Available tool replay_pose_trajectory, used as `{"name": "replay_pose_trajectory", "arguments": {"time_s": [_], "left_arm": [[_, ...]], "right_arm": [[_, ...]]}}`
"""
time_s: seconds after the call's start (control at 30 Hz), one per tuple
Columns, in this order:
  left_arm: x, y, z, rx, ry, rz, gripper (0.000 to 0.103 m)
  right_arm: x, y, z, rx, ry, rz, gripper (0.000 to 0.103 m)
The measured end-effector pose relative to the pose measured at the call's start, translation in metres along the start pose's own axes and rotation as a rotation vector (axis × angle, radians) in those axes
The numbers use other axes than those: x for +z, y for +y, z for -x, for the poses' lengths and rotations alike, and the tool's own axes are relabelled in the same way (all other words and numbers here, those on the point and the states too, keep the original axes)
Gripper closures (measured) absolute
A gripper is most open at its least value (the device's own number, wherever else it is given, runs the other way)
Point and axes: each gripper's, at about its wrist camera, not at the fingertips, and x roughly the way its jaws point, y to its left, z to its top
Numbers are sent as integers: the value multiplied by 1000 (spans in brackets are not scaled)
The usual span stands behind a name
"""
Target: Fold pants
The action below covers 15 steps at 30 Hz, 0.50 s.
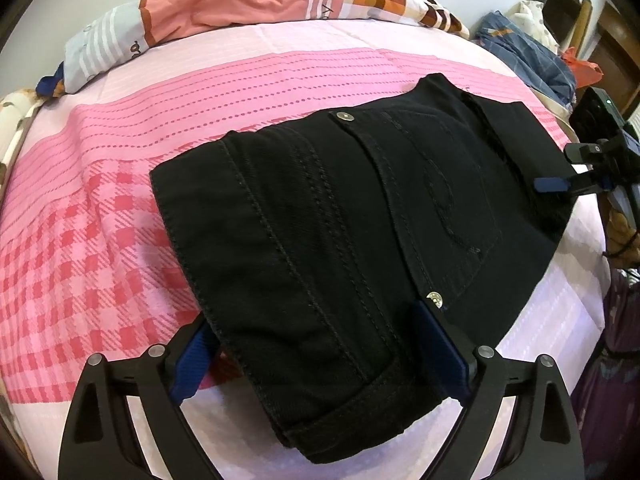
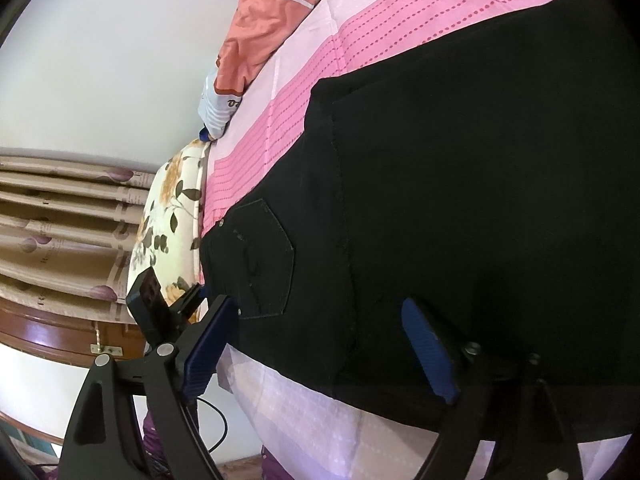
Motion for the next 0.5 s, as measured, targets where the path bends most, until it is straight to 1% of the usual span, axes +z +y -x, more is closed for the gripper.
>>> {"name": "replay_pose_trajectory", "arguments": {"time_s": [0.07,0.2,0.27,0.3,0.33,0.37,0.4,0.43,0.47,0.5], "left_arm": [[0,0,0,-9,1,-9,11],[1,-3,-1,2,18,-30,11],[2,-2,-1,-2,25,-23,11],[2,0,0,-18,26,-2,11],[4,5,0,-56,15,36,11],[3,13,2,-181,-17,111,12],[3,19,1,-270,-28,164,12],[2,23,1,-302,-46,201,12],[3,25,1,-325,-45,212,14],[4,30,3,-384,-52,241,23]], "right_arm": [[1,-1,0,4,-1,-7,20],[2,-4,0,16,-5,-23,20],[2,-4,0,18,-7,-26,20],[3,-4,0,18,-7,-26,20],[3,-4,0,18,-7,-26,19],[2,-4,0,20,-9,-25,19],[2,-4,-1,20,-11,-26,18],[2,-4,-1,22,-13,-26,18],[3,-4,-1,23,-14,-26,18],[3,-4,0,24,-16,-26,18]]}}
